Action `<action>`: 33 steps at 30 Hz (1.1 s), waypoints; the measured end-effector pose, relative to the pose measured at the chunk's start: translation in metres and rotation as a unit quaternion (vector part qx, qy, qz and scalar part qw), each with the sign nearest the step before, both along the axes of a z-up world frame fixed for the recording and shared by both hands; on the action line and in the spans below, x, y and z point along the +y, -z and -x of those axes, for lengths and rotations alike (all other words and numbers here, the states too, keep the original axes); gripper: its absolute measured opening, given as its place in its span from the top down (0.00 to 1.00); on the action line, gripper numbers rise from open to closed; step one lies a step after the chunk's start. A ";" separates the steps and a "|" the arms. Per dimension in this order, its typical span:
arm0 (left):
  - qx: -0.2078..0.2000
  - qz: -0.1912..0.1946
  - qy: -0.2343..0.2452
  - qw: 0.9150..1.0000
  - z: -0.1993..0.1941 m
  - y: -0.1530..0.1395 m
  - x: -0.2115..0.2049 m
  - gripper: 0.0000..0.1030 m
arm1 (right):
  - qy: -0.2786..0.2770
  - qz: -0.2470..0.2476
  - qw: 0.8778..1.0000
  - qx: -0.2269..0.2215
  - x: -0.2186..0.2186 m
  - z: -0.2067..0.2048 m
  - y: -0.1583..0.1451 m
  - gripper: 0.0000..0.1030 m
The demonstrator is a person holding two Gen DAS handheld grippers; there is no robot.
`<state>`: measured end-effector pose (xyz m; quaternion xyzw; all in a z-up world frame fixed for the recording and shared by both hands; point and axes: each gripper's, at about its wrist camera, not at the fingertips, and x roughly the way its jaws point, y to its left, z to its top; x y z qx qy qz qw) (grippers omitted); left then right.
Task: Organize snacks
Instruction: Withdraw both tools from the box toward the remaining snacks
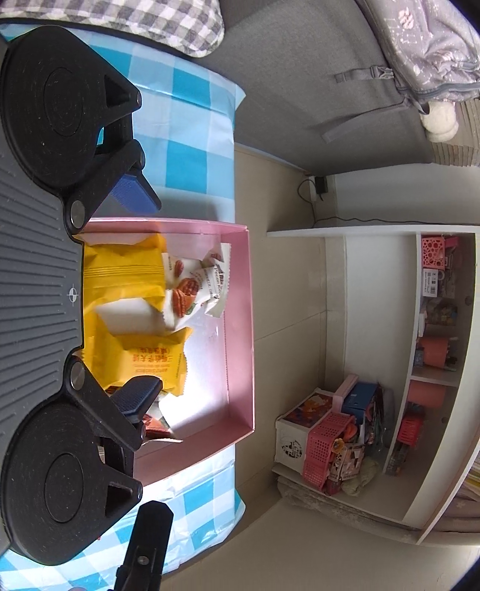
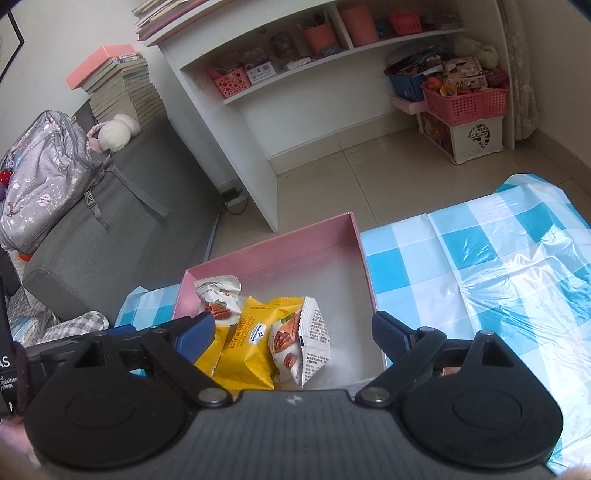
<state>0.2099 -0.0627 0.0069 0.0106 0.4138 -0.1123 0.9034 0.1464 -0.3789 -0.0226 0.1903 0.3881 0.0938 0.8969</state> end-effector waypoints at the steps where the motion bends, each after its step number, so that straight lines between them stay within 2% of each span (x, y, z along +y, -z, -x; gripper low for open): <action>1: 0.001 0.001 -0.003 1.000 0.007 -0.001 0.004 0.06 | -0.003 0.003 1.000 -0.002 0.000 0.004 -0.002 0.09; 6: 0.013 -0.008 -0.016 1.000 0.042 -0.006 0.020 0.06 | -0.015 0.024 1.000 -0.004 0.005 0.024 -0.008 0.06; 19: -0.001 -0.017 -0.025 1.000 0.119 -0.010 0.048 0.03 | -0.032 0.070 0.997 -0.007 0.023 0.073 -0.005 0.00; 24: -0.036 -0.015 -0.027 0.999 0.148 0.010 0.060 0.02 | -0.029 0.081 0.996 -0.013 0.026 0.085 0.006 0.00; 27: -0.006 -0.022 -0.022 0.999 0.149 0.024 0.061 0.02 | -0.028 0.085 0.996 -0.007 0.027 0.087 0.015 0.00; 29: 0.000 -0.017 -0.020 1.000 0.149 0.031 0.064 0.02 | -0.027 0.091 0.995 -0.004 0.027 0.086 0.020 0.00; 33: 0.008 -0.031 -0.017 0.999 0.147 0.041 0.064 0.02 | -0.017 0.112 0.994 -0.004 0.027 0.085 0.026 0.00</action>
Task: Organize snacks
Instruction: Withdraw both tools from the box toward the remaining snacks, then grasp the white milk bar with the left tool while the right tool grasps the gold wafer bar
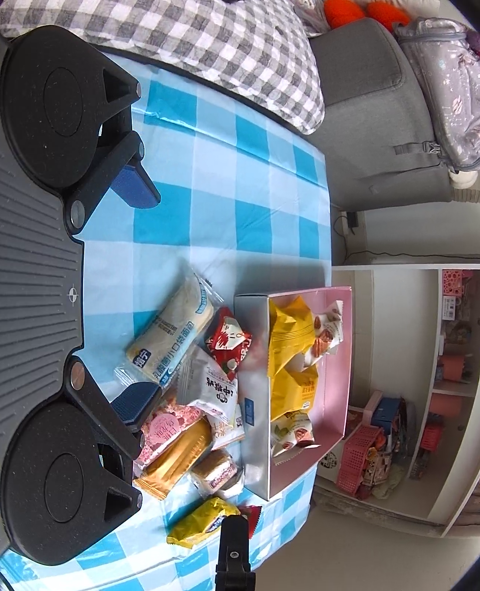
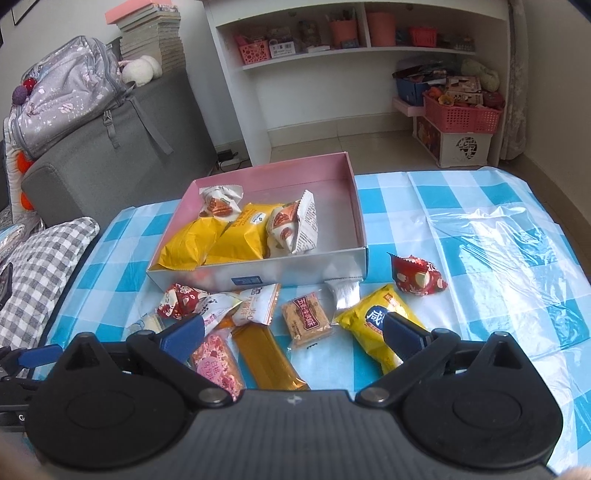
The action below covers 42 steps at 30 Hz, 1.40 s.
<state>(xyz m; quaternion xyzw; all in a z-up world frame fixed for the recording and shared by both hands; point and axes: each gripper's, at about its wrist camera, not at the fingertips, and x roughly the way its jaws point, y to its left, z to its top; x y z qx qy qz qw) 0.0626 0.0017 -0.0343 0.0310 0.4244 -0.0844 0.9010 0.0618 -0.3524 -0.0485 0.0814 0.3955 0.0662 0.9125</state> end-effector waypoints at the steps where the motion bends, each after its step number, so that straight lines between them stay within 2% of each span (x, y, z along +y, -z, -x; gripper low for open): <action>1: 0.002 0.001 0.001 1.000 -0.001 0.001 0.000 0.02 | 0.004 0.003 1.000 -0.001 -0.001 0.000 0.001 0.00; 5: 0.010 0.019 0.002 1.000 -0.003 0.007 0.002 0.02 | 0.008 -0.001 1.000 0.011 -0.005 -0.002 0.008 0.00; 9: -0.017 0.052 0.024 0.998 -0.005 0.016 0.000 0.02 | 0.026 -0.005 0.999 0.041 -0.010 -0.006 0.019 0.00; 15: -0.005 0.061 0.060 0.996 -0.013 0.032 -0.016 0.02 | 0.054 -0.087 0.988 0.112 -0.025 -0.016 0.040 0.01; 20: 0.021 0.090 0.019 0.996 -0.023 0.039 -0.011 0.04 | 0.062 -0.110 0.981 0.150 -0.024 -0.021 0.057 0.11; 23: 0.026 0.107 -0.006 0.994 -0.028 0.041 -0.008 0.05 | 0.058 -0.101 0.982 0.150 -0.017 -0.023 0.060 0.16; 25: 0.034 0.112 -0.020 0.993 -0.032 0.044 -0.010 0.10 | 0.045 -0.082 0.985 0.143 -0.009 -0.024 0.058 0.27; 26: 0.039 0.112 -0.023 0.993 -0.033 0.046 -0.011 0.15 | 0.038 -0.070 0.987 0.139 -0.005 -0.025 0.058 0.29; 27: 0.042 0.110 -0.026 0.993 -0.034 0.048 -0.013 0.20 | 0.029 -0.058 0.989 0.135 0.000 -0.025 0.058 0.33; 28: 0.043 0.100 -0.029 0.994 -0.034 0.049 -0.016 0.21 | 0.019 -0.047 0.990 0.131 0.005 -0.025 0.058 0.39; 29: 0.039 0.091 -0.028 0.995 -0.034 0.050 -0.019 0.22 | 0.009 -0.036 0.991 0.128 0.009 -0.025 0.057 0.41; 31: 0.035 0.075 -0.021 0.996 -0.033 0.048 -0.023 0.32 | -0.012 -0.018 0.992 0.121 0.017 -0.022 0.056 0.47; 33: 0.039 0.065 -0.016 0.997 -0.033 0.047 -0.024 0.51 | -0.037 0.008 0.993 0.112 0.026 -0.019 0.056 0.50; 35: 0.044 0.051 -0.006 0.998 -0.033 0.046 -0.023 0.61 | -0.058 0.027 0.992 0.105 0.033 -0.016 0.056 0.54; 39: 0.067 0.045 0.000 0.997 -0.034 0.043 -0.010 0.64 | -0.090 0.063 0.988 0.108 0.041 -0.014 0.055 0.62; 42: 0.081 0.033 -0.004 0.996 -0.034 0.041 0.000 0.66 | -0.090 0.064 0.987 0.117 0.039 -0.015 0.053 0.66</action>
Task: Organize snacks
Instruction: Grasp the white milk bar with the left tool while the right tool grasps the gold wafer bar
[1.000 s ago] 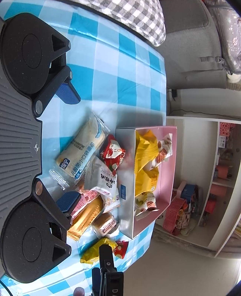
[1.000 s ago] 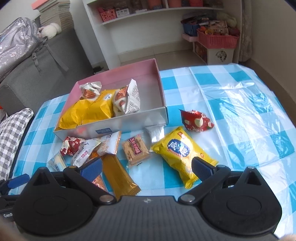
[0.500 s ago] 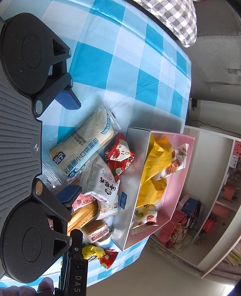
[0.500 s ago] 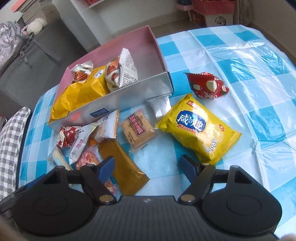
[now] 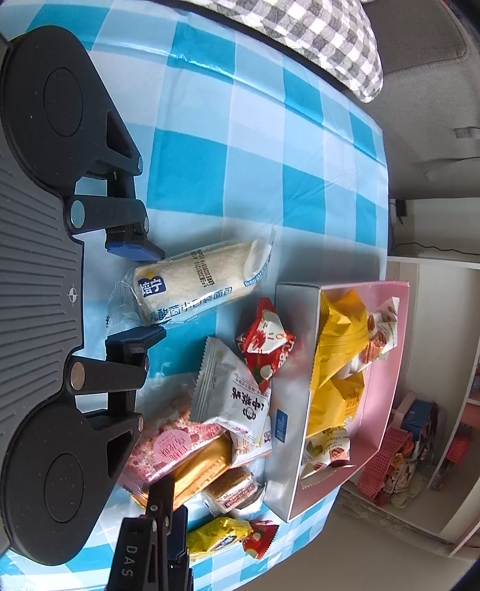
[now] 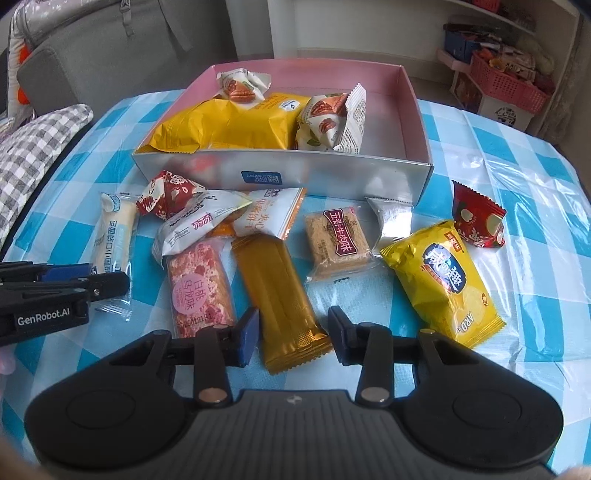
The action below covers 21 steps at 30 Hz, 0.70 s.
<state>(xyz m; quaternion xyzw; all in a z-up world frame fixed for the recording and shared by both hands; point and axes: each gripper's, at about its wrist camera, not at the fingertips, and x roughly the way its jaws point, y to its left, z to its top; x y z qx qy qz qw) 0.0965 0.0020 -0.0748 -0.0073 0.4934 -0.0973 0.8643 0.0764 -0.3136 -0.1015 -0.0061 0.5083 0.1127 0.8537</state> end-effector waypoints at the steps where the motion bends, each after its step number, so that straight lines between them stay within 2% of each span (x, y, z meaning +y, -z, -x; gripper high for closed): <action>1: 0.004 -0.005 0.000 1.000 0.000 -0.001 0.003 0.67 | 0.004 -0.004 1.000 0.003 -0.002 -0.001 0.000 0.66; 3: 0.015 -0.015 0.008 1.000 0.001 -0.003 0.009 0.67 | 0.012 -0.012 1.000 0.009 -0.006 -0.002 -0.001 0.66; 7: 0.017 0.004 0.016 1.000 0.002 -0.005 0.019 0.63 | 0.009 -0.020 1.000 0.008 -0.006 -0.003 0.000 0.62; 8: 0.011 0.007 0.013 1.000 0.002 -0.006 0.019 0.59 | 0.008 -0.020 1.000 0.007 -0.005 -0.003 0.000 0.61; 9: 0.002 0.009 0.010 1.000 0.001 -0.006 0.020 0.48 | 0.005 -0.018 1.000 0.003 -0.003 -0.003 0.000 0.60; 11: -0.016 0.009 0.005 1.000 -0.001 -0.007 0.017 0.33 | -0.004 -0.010 1.000 -0.002 0.002 -0.002 0.001 0.60; 12: -0.023 0.011 0.003 1.000 -0.002 -0.007 0.016 0.32 | -0.009 -0.002 1.000 -0.006 0.005 -0.002 0.002 0.58; 15: -0.019 0.016 -0.008 1.000 -0.009 0.000 0.011 0.32 | -0.026 0.035 0.999 -0.020 0.017 -0.003 0.004 0.58; 18: -0.016 0.010 -0.020 1.000 -0.012 0.004 0.008 0.37 | -0.054 0.083 0.994 -0.039 0.030 0.003 0.008 0.57; 19: -0.016 0.006 -0.021 1.000 -0.012 0.003 0.007 0.41 | -0.064 0.096 0.992 -0.045 0.033 0.005 0.008 0.59; 21: -0.015 -0.008 -0.022 1.000 -0.010 0.003 0.005 0.56 | -0.073 0.103 0.991 -0.048 0.037 0.007 0.007 0.65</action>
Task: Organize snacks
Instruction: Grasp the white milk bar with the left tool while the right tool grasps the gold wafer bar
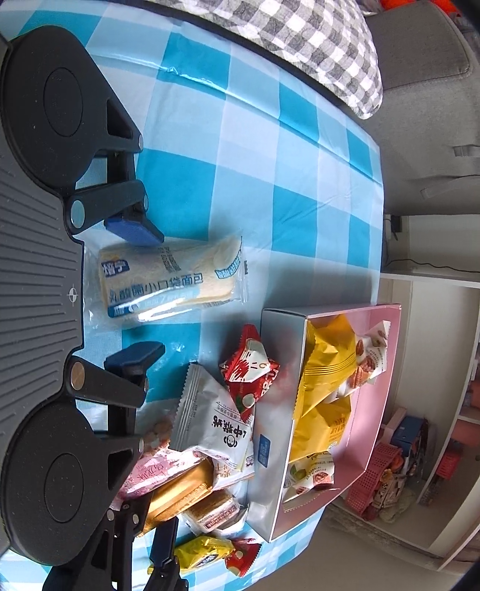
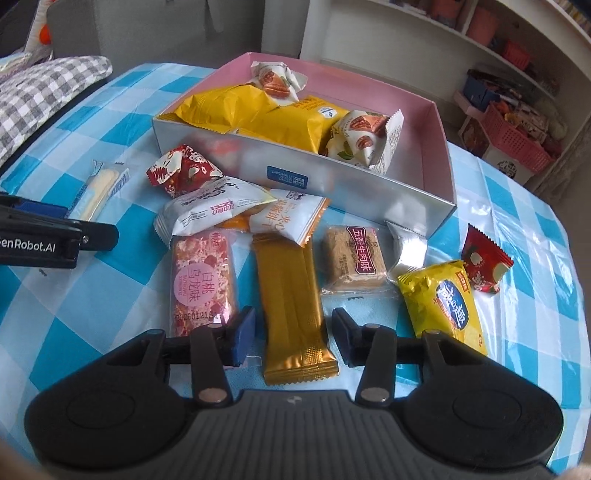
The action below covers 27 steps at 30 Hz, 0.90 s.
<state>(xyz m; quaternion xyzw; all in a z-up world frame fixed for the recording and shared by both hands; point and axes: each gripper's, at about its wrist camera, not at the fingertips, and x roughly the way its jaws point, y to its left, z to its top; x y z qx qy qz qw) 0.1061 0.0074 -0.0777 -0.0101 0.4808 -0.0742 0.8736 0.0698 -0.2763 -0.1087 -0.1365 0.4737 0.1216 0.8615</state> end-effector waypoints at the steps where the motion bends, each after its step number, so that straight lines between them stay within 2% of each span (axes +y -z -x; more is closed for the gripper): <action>1: 0.000 -0.007 0.002 1.000 0.001 0.000 0.000 0.59 | 0.000 0.001 1.000 0.001 0.001 0.000 0.000 0.68; 3: 0.004 -0.007 0.004 1.000 0.002 -0.002 0.002 0.67 | 0.000 0.006 1.000 0.000 0.003 -0.001 -0.001 0.71; 9: 0.007 0.018 -0.005 1.000 0.004 -0.010 0.013 0.76 | 0.014 -0.003 1.000 0.011 0.001 0.000 -0.005 0.73; 18: 0.015 0.045 -0.006 0.999 0.004 -0.016 0.016 0.82 | 0.052 -0.069 0.995 0.041 -0.017 -0.002 -0.016 0.73; 27: 0.020 0.083 -0.007 0.996 0.008 -0.026 0.018 0.87 | 0.075 -0.133 0.988 0.036 -0.037 0.004 -0.035 0.73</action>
